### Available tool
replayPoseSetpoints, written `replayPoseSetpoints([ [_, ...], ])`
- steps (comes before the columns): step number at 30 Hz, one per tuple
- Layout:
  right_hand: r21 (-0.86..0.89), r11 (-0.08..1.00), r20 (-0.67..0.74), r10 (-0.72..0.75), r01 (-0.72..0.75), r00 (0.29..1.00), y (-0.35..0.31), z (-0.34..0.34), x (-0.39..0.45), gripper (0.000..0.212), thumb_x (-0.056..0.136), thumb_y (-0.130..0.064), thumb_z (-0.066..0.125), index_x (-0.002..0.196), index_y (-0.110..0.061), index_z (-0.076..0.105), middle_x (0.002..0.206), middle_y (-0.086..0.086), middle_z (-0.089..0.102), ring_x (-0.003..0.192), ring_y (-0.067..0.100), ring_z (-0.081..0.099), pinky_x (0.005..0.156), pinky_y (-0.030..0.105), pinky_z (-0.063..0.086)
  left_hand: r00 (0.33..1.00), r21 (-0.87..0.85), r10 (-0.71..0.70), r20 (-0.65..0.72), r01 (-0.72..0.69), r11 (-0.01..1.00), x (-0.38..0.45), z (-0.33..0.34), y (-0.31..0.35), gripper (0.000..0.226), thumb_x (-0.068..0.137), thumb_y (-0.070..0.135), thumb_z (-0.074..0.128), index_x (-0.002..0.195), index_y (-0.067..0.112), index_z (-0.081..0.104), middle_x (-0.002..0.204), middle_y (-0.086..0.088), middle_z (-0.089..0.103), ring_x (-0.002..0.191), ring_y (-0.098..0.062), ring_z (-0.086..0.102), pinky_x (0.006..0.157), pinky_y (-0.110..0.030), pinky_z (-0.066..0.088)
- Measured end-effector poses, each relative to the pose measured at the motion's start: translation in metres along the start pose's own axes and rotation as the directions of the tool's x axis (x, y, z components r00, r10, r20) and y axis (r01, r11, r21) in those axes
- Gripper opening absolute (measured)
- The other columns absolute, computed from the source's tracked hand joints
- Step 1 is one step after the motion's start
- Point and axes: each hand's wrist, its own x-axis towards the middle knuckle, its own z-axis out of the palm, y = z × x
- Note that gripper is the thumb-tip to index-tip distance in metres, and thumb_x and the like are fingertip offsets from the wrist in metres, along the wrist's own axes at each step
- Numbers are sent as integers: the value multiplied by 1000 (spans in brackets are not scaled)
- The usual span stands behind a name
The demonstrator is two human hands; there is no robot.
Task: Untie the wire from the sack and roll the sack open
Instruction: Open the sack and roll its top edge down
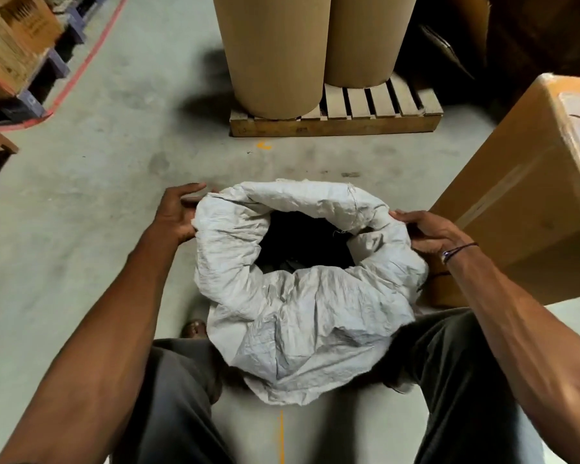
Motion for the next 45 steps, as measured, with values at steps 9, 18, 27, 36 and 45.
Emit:
replayPoseSetpoints([
  [9, -140, 973, -157, -206, 185, 966, 30, 23, 10, 34, 104, 12, 36, 87, -11, 56, 87, 9, 71, 86, 32, 71, 78, 31, 64, 915, 907, 389, 109, -251, 337, -3, 10, -63, 84, 55, 32, 102, 117, 25, 46, 120, -3, 56, 100, -17, 57, 80, -34, 49],
  [18, -389, 888, -202, -344, 247, 917, 27, 54, -1, 40, 104, -3, 38, 125, 0, 71, 149, 11, 59, 86, -1, 65, 52, 7, 45, 721, 922, 602, 343, -136, -362, -23, 9, -114, 55, 92, 28, 70, 138, 31, 39, 136, -15, 42, 118, -38, 51, 90, -54, 43],
  [27, -965, 260, -127, -603, 44, 787, 53, 42, 29, 109, 63, -7, 89, 158, -23, 37, 159, 6, 26, 115, 41, 62, 110, 56, 50, 643, 824, 584, 496, -136, -550, -10, 23, -140, 46, 98, 9, 54, 136, 34, 54, 143, -16, 44, 118, -36, 47, 95, -53, 41],
  [36, -641, 695, -44, -458, 327, 888, 37, 60, 18, 85, 76, 29, 32, 133, -22, 69, 152, 14, 58, 71, -2, 71, 54, 13, 51, 855, 648, 513, -77, -349, 677, 6, 28, -99, 32, 86, 2, 62, 113, 13, 74, 113, -4, 74, 111, -25, 68, 93, -28, 51],
  [45, 164, 981, 117, -123, 103, 986, 18, 4, 23, 92, 39, 0, 75, 130, -2, 73, 144, 23, 63, 127, 45, 65, 93, 58, 60, 985, -190, -83, 151, 111, 975, 18, -9, -66, 25, 90, 22, 55, 99, 5, 71, 100, -10, 70, 108, -31, 59, 106, -38, 48],
])
